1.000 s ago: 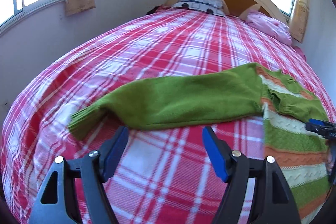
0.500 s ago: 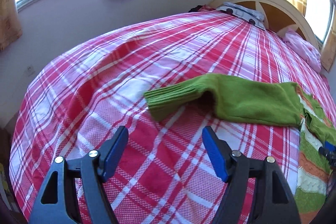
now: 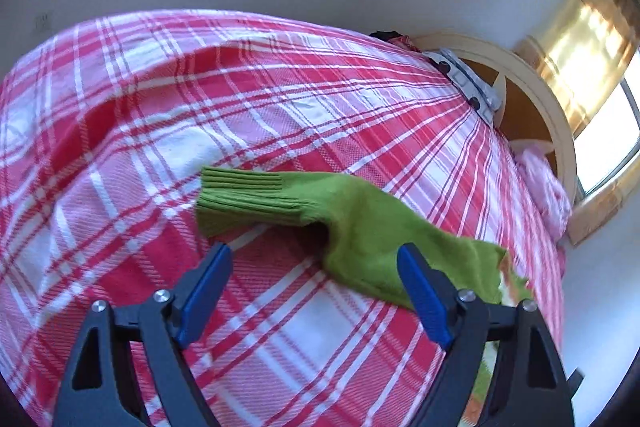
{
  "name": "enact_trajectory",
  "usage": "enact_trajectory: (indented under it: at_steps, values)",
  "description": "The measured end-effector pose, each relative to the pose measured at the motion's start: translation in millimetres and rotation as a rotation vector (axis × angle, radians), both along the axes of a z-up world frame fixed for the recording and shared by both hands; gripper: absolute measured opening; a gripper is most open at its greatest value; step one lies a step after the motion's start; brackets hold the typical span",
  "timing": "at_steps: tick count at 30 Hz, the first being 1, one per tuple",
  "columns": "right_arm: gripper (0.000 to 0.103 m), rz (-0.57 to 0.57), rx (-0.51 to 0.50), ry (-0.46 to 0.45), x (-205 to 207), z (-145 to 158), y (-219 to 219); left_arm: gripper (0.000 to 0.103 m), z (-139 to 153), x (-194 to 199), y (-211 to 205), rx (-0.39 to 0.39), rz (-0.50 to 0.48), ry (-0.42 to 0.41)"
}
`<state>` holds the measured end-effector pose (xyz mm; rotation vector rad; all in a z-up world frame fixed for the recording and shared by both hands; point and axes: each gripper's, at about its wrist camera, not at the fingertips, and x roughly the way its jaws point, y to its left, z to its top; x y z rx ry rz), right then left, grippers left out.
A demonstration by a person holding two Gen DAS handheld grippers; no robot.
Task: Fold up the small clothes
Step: 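Move the left gripper to the other sleeve and grasp its cuff, then lift the sleeve with the left gripper, lay it across the body, release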
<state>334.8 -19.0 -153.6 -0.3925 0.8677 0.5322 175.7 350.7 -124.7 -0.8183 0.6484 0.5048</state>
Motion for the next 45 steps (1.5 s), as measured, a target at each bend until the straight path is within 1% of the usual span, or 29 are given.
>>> enact_trajectory:
  at_steps: [2,4,5,8,9,10,11,12,13,14,17,19,21,24,25,28,30,33,34,36,39,43,45]
  values:
    - [0.091,0.000,-0.007,-0.006,-1,0,0,0.087,-7,6,4,-0.065,0.023,-0.020]
    - [0.092,-0.001,-0.016,-0.012,-1,0,1,0.087,-13,12,8,-0.109,0.040,-0.034]
    - [0.092,-0.002,-0.017,-0.013,-2,0,1,0.087,-15,15,10,-0.110,0.051,-0.036]
    - [0.092,-0.003,-0.016,-0.014,-2,0,1,0.085,-19,25,19,-0.082,0.089,-0.029]
    - [0.092,-0.004,-0.015,-0.014,-2,0,1,0.081,-21,28,23,-0.079,0.096,-0.027]
    - [0.092,-0.004,-0.016,-0.016,-2,0,2,0.076,-23,31,27,-0.076,0.102,-0.024]
    - [0.092,-0.006,-0.017,-0.018,-3,0,3,0.059,-25,34,29,-0.070,0.102,-0.018]
    - [0.092,-0.007,-0.018,-0.021,-4,0,3,0.037,-26,37,31,-0.056,0.098,-0.007]
    - [0.092,-0.007,-0.020,-0.023,-4,0,4,0.024,-25,40,32,-0.047,0.088,-0.006]
    - [0.092,-0.007,-0.020,-0.024,-4,0,3,0.013,-24,42,32,-0.032,0.072,-0.009]
    - [0.092,-0.009,-0.019,-0.025,-5,1,4,0.013,-10,39,29,0.069,0.085,-0.031]
    - [0.092,-0.010,-0.019,-0.026,-5,1,4,0.012,4,36,25,0.134,0.091,-0.064]
    - [0.092,-0.011,-0.021,-0.028,-6,1,5,0.008,23,33,15,0.233,0.085,-0.098]
    - [0.092,-0.011,-0.019,-0.026,-6,2,4,0.007,49,38,0,0.352,0.029,-0.140]
    - [0.092,-0.011,-0.014,-0.022,-5,2,2,0.007,58,40,-8,0.381,-0.006,-0.164]
    - [0.092,-0.024,0.029,0.000,-3,8,-4,0.006,79,50,-32,0.464,-0.084,-0.189]
    - [0.092,-0.045,0.079,0.021,-2,17,-14,0.006,91,57,-44,0.486,-0.122,-0.202]
    - [0.092,-0.089,0.202,0.036,-7,38,-41,0.006,109,68,-59,0.492,-0.166,-0.241]
    - [0.092,-0.094,0.224,0.036,-9,43,-48,0.006,115,71,-63,0.496,-0.179,-0.256]
    - [0.092,-0.106,0.243,0.016,-15,54,-63,0.006,129,78,-75,0.507,-0.211,-0.292]
    - [0.092,-0.125,0.242,-0.014,-24,63,-82,0.006,148,89,-97,0.529,-0.262,-0.343]
    - [0.092,-0.165,0.274,-0.026,-34,71,-112,0.005,170,106,-123,0.548,-0.312,-0.386]
    - [0.092,-0.181,0.291,-0.027,-38,74,-125,0.005,180,112,-140,0.562,-0.352,-0.412]
